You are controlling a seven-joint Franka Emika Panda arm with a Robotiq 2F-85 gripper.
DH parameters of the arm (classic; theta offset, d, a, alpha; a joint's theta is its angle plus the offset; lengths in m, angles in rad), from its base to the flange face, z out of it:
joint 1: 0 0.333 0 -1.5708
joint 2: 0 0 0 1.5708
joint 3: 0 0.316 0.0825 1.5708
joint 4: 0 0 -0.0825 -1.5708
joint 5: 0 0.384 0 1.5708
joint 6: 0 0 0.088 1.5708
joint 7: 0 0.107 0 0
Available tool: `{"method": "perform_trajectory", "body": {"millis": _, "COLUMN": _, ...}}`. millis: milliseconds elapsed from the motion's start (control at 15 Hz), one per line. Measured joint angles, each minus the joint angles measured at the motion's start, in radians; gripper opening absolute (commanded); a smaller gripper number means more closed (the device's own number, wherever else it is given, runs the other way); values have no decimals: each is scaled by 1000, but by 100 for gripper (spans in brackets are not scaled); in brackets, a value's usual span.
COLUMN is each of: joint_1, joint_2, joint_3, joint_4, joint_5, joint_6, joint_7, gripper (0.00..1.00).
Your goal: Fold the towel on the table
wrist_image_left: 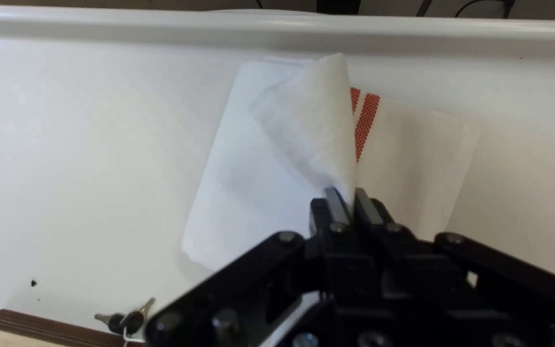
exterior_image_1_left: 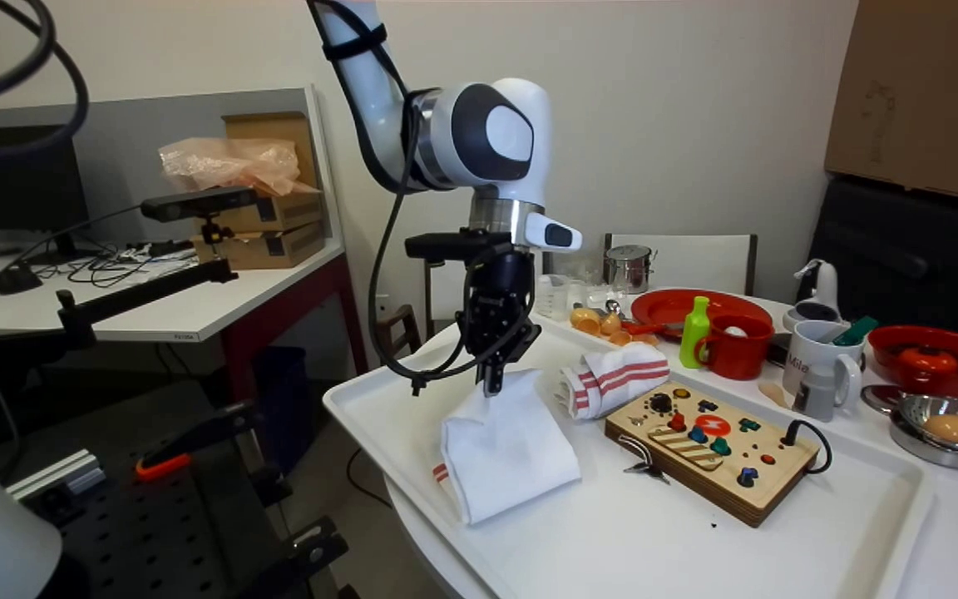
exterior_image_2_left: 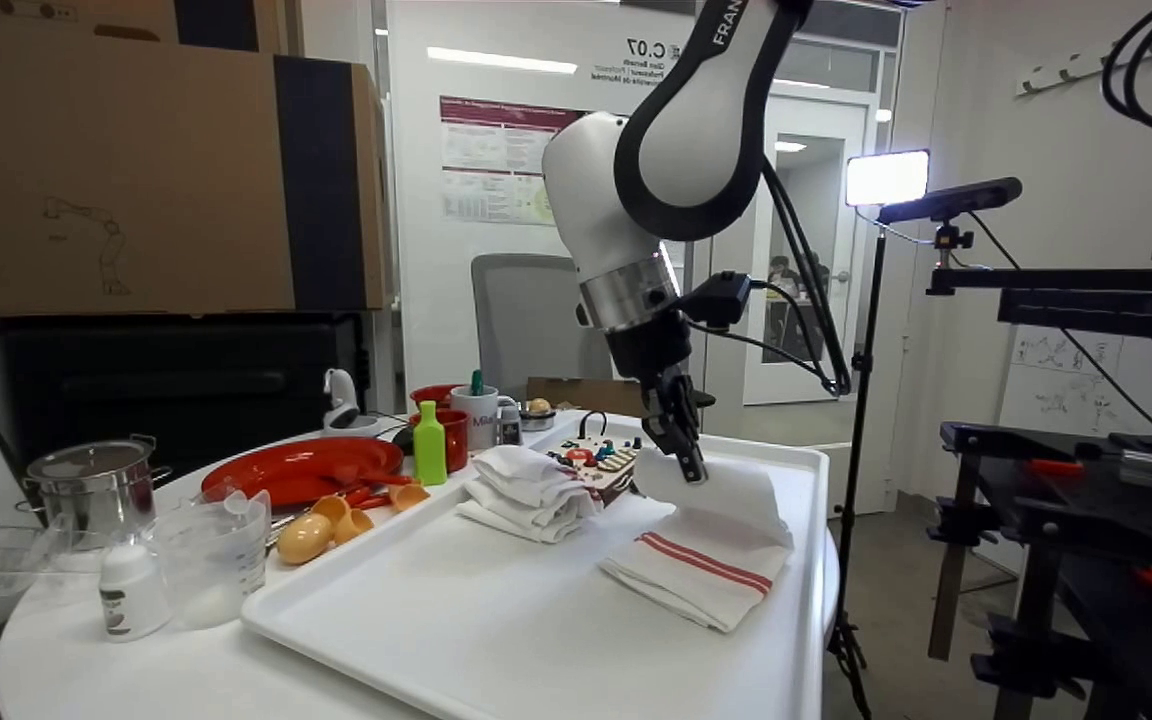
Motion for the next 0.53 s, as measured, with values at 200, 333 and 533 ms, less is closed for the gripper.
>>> {"method": "perform_trajectory", "body": {"millis": 200, "joint_1": 17, "joint_2": 25, "joint_3": 1, "joint_4": 27, "joint_5": -3, "joint_6": -5, "joint_7": 23, "gripper": 2}}
{"method": "perform_trajectory", "body": {"millis": 333, "joint_1": 31, "joint_2": 43, "joint_3": 1, "joint_4": 45, "joint_5": -7, "joint_6": -11, "joint_7": 34, "gripper": 2}}
{"method": "perform_trajectory", "body": {"millis": 533, "joint_1": 56, "joint_2": 58, "joint_3": 2, "joint_4": 62, "joint_5": -23, "joint_6": -12, "joint_7": 46, "gripper": 2}}
